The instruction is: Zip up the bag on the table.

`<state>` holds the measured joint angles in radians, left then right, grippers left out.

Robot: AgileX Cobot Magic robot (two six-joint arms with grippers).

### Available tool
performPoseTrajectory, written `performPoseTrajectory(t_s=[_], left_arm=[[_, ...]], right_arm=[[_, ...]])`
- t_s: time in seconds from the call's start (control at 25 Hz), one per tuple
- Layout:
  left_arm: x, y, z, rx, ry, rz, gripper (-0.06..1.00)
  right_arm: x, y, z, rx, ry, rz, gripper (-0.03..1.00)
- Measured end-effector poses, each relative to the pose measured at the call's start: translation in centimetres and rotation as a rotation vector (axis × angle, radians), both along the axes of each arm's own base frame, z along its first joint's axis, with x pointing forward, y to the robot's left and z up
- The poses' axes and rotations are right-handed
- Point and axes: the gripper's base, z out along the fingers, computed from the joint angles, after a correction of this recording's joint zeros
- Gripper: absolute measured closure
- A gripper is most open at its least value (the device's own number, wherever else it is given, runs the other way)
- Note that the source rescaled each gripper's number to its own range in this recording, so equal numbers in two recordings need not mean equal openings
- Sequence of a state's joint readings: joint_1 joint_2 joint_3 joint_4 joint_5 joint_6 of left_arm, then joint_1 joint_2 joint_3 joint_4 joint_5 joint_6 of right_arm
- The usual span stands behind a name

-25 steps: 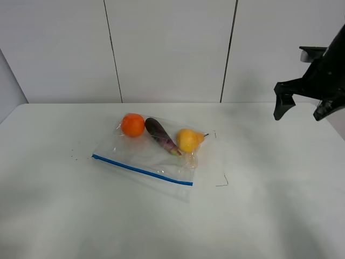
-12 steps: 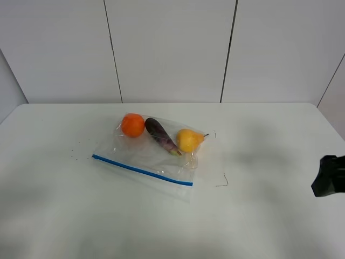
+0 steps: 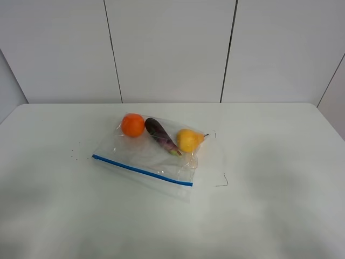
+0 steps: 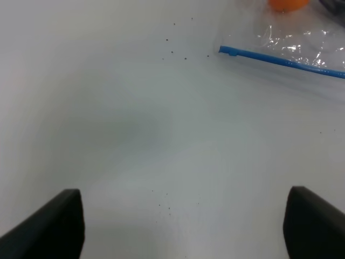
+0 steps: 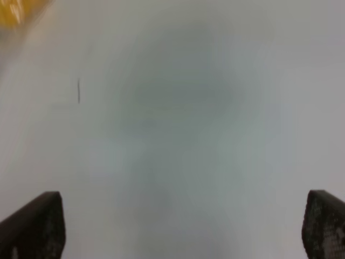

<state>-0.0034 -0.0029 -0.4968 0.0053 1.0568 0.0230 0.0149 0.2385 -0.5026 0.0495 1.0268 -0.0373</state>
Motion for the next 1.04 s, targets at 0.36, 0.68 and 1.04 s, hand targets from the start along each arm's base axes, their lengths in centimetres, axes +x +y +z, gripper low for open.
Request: performPoseTrajectory(t_s=[0.36, 0.68, 1.04], left_arm=[[0.0, 0.0, 0.0, 0.000, 0.000, 0.000, -0.06], [0.0, 0.0, 0.0, 0.000, 0.000, 0.000, -0.06], [0.0, 0.0, 0.0, 0.000, 0.000, 0.000, -0.06]], right_arm=[[-3.7, -0.3, 0.3, 0.009, -0.241, -0.032, 0.00], [-3.7, -0.3, 0.3, 0.008, -0.242, -0.032, 0.00], [-3.7, -0.3, 0.3, 0.008, -0.242, -0.032, 0.00]])
